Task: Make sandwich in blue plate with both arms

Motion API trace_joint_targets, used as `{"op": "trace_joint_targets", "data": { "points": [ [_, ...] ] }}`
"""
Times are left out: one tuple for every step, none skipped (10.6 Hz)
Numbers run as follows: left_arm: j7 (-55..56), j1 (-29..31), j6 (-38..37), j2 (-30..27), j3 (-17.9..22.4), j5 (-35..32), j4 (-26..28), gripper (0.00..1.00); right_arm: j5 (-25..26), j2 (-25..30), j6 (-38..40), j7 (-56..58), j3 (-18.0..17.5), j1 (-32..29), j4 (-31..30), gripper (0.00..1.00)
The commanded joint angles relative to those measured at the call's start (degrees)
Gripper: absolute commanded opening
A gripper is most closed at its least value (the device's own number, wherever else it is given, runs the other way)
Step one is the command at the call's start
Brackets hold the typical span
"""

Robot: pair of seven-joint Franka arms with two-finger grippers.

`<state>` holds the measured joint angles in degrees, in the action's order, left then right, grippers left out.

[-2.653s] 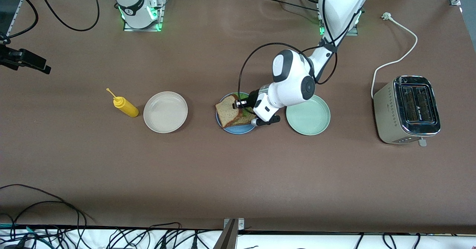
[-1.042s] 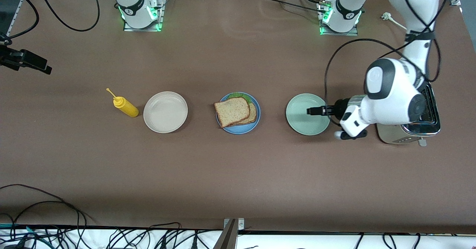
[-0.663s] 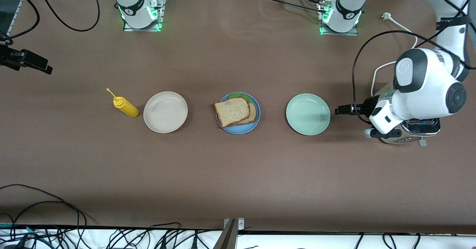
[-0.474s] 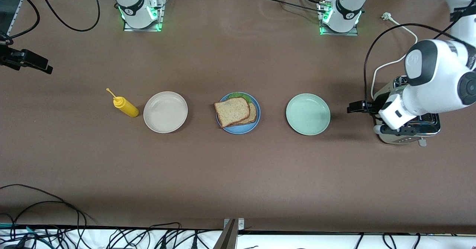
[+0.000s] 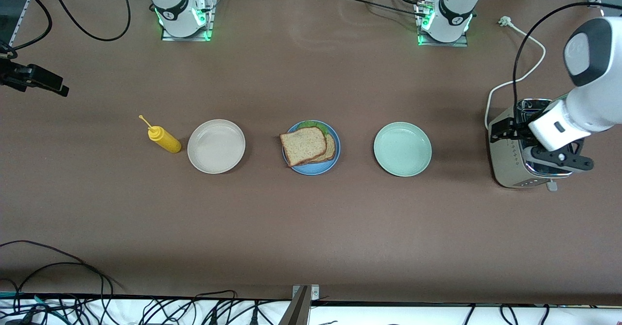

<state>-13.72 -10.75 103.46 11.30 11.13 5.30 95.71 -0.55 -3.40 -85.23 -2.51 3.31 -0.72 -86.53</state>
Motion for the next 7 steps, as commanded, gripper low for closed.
{"op": "trace_joint_targets", "data": {
  "points": [
    [-1.66,1.69,-5.80,-0.93,-2.07,-3.09,-6.31,1.00,0.55,-0.38,0.94,-0.13,-0.06,-0.42,1.46,1.00],
    [-1.22,2.83,-7.64,-1.10,-4.43,-6.32,-8.77,1.00,0.64,-0.46,0.77,-0.21,-0.15,-0.34,1.54,1.00],
    [0.09,4.84,-9.92,-1.28,-7.33,-8.44,-10.79,1.00,0.64,-0.46,0.76,-0.13,-0.06,-0.51,1.46,1.00],
    [2.80,5.73,-12.21,-2.23,-8.83,-8.90,-11.94,1.00,0.64,-0.20,1.03,-0.13,0.03,-0.51,1.46,1.00],
    [4.56,6.26,-13.10,-3.90,-9.54,-8.90,-11.95,1.00,0.64,-0.20,1.03,-0.04,0.20,-0.51,1.54,1.00],
    [5.45,6.79,-13.37,-5.39,-10.42,-8.82,-11.95,1.00,0.64,-0.29,0.94,-0.04,0.20,-0.51,1.54,1.00],
    [6.33,7.84,-13.37,-6.54,-11.13,-8.55,-11.87,1.00,0.64,-0.29,1.03,-0.04,0.11,-0.51,1.54,1.00]
  ]
}}
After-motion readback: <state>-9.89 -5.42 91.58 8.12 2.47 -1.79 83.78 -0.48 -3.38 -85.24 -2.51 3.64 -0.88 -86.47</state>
